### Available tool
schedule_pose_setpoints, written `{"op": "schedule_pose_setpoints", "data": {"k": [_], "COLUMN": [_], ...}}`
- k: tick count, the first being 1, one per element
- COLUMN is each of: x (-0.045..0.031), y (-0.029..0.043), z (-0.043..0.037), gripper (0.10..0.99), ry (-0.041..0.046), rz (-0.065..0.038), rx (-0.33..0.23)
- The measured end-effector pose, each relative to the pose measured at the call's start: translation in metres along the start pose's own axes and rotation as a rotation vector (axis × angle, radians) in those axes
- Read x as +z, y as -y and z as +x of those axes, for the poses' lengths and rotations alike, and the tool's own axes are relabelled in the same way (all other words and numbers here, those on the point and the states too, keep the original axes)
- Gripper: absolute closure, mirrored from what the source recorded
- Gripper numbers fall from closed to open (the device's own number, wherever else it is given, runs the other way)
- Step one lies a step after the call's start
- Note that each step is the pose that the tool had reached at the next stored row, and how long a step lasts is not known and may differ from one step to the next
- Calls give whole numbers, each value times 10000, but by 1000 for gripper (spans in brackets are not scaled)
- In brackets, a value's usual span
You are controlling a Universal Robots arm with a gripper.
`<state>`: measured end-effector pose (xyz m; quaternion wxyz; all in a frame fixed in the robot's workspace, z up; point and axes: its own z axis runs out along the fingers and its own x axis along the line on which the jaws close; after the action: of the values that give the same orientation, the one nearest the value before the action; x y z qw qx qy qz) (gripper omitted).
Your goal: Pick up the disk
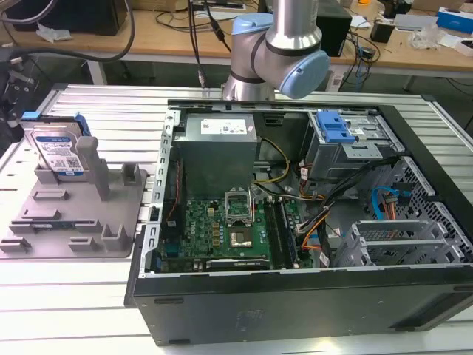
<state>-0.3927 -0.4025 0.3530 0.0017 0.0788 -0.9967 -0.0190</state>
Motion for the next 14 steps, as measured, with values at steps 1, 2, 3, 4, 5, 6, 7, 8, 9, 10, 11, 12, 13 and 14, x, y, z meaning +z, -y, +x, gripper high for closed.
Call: {"op": "schedule_pose_setpoints", "data": {"k": [1, 2, 3, 4, 5, 6, 7, 8, 9, 10, 11, 12, 13, 14], "x": [1, 1, 1, 2, 4, 4, 5, 6, 7, 7, 7, 7, 8, 8], "y": [0, 0, 0, 0, 0, 0, 0, 0, 0, 0, 0, 0, 0, 0], "z": [0, 0, 0, 0, 0, 0, 0, 0, 0, 0, 0, 0, 0, 0], "gripper": [980, 980, 980, 980, 980, 980, 980, 980, 980, 980, 980, 980, 980, 980], "ry": [-7, -14, -21, -36, -50, -66, -78, -91, -108, -115, -122, -130, -137, -149], "rz": [0, 0, 0, 0, 0, 1, 1, 1, 1, 1, 2, 2, 2, 2], "rx": [-180, -371, -549, -926, -1324, -1699, -2020, -2359, -2822, -3001, -3164, -3393, -3578, -3872]}}
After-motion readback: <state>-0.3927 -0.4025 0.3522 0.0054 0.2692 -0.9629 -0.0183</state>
